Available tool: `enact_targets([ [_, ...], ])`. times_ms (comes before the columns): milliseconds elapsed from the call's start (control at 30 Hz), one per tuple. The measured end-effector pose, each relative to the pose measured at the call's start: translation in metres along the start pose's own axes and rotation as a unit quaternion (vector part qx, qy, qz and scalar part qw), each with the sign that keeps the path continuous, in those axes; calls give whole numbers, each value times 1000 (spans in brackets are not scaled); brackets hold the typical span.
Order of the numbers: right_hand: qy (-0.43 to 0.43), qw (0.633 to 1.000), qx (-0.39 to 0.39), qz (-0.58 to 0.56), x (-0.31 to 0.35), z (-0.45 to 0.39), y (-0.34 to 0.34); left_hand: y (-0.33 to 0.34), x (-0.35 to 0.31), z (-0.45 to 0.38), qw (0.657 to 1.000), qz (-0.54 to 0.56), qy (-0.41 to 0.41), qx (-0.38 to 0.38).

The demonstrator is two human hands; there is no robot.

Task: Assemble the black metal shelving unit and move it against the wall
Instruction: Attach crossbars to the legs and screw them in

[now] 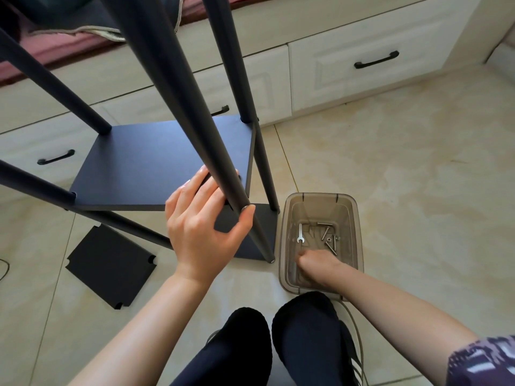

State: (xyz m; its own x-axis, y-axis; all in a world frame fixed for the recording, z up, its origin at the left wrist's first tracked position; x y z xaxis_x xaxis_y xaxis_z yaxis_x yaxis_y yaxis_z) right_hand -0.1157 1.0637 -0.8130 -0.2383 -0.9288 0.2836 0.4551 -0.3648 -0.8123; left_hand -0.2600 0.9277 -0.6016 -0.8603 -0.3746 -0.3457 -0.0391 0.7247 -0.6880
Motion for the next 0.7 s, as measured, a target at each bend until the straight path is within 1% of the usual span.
enact_targets([
  [100, -19, 999, 14, 27, 0, 0, 2, 0, 0, 0, 1000, 0, 3, -4],
  [267, -43, 998, 31, 28, 3, -1, 0, 2, 1, 0, 1000, 1, 1, -1],
  [400, -44, 998, 39, 19, 6, 0, -5, 2, 2, 0, 1000, 2, -3, 1],
  [500, -31, 999, 25, 0, 5, 2, -10, 2, 2, 0, 1000, 1, -1, 1],
  [533, -21, 1000, 10, -22, 4, 2, -11, 2, 2, 0, 1000, 1, 0, 0],
  [600, 8, 992, -50, -112, -1, 3, -15, 2, 2, 0, 1000, -1, 1, 0],
  [633, 26, 980, -86, -175, -5, 5, -17, 2, 2, 0, 1000, -1, 1, -1],
  [667, 44, 960, -124, -245, -8, 6, -19, 2, 2, 0, 1000, -2, 1, 0],
  [700, 60, 932, -160, -318, -12, 9, -22, 2, 2, 0, 1000, -2, 1, 0],
])
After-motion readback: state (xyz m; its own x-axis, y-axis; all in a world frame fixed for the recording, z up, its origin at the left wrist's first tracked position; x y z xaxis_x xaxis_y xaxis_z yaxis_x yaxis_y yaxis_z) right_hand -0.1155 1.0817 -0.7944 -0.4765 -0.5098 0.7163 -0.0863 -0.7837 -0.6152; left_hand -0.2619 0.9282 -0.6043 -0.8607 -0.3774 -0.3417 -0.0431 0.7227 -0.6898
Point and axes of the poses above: each hand's wrist, its own z-axis away from the middle knuckle, its own y-axis out of the palm, x = y × z, the point moved 1 cm from there along -z, towards the middle knuckle, and after that the axes turned 11 degrees about -y, right-handed, at the moved point
